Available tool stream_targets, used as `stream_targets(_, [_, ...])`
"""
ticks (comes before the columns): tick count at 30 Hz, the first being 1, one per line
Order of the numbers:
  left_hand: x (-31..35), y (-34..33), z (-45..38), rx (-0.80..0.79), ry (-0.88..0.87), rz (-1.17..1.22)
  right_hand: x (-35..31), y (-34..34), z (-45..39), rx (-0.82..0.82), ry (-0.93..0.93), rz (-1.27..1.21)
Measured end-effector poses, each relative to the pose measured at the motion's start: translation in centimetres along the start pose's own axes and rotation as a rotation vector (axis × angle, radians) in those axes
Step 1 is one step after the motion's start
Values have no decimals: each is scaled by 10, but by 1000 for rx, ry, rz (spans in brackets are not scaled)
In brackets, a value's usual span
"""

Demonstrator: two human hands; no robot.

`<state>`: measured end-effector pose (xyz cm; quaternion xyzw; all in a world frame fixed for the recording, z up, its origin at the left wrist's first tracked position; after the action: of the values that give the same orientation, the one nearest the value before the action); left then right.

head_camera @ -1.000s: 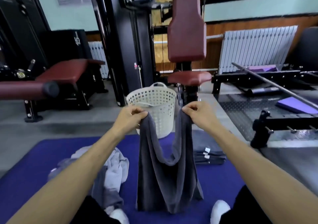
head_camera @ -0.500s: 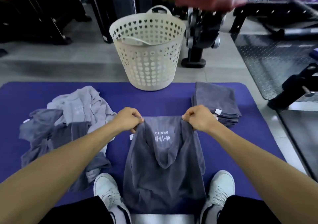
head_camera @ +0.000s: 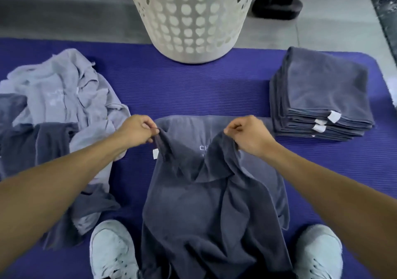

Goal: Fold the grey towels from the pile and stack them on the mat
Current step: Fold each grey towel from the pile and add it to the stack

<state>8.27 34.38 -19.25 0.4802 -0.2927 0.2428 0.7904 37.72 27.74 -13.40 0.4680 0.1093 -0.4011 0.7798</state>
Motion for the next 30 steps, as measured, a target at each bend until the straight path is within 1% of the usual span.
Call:
stream_targets(3, [-19,-6,-17,86,44,51,10,-6,-18,31,-25,-79])
stream_targets(6, [-39,-9,-29,215,86,95,22,-16,-35,51,-59,-131])
stream_targets(10, [-60,-6,-32,419,92,178,31,-30,-45,93,-58,-228])
stream_targets(12, [-62,-4,-30,491,81,226,34,-40,-46,94,-65,-308])
stream_targets(14, [-54,-3,-33,503,43,246,39,-52,-45,92,-94,-376])
stream_targets(16, [-49,-4,-36,499,19,258,40,-65,-46,86,-113,-391])
stream_targets(18, [-51,-7,-36,508,38,262,36,-72,-46,77,-112,-391])
stream_targets(21, [-52,-8,-34,558,36,184,32,-72,-47,76,-99,-400])
stream_targets(23, [-48,-7,-34,552,18,85,32,-72,-45,76,-98,-401])
stream_targets(27, [-42,-10,-35,467,-74,-107,38,-74,-42,64,-125,-420])
stream_targets(30, [-37,-10,-36,418,-123,-159,43,-78,-43,20,-142,-427])
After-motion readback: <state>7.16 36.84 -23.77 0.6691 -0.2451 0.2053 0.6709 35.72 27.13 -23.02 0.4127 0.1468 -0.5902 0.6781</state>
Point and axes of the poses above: each hand's wrist, its own z-axis away from the middle knuckle, its own y-axis out of the back of the hand, x = y × z, the point moved 9 cm from there along -z, towards the middle knuckle, and after that the axes turned 14 degrees about -y, right-handed, at the moved point
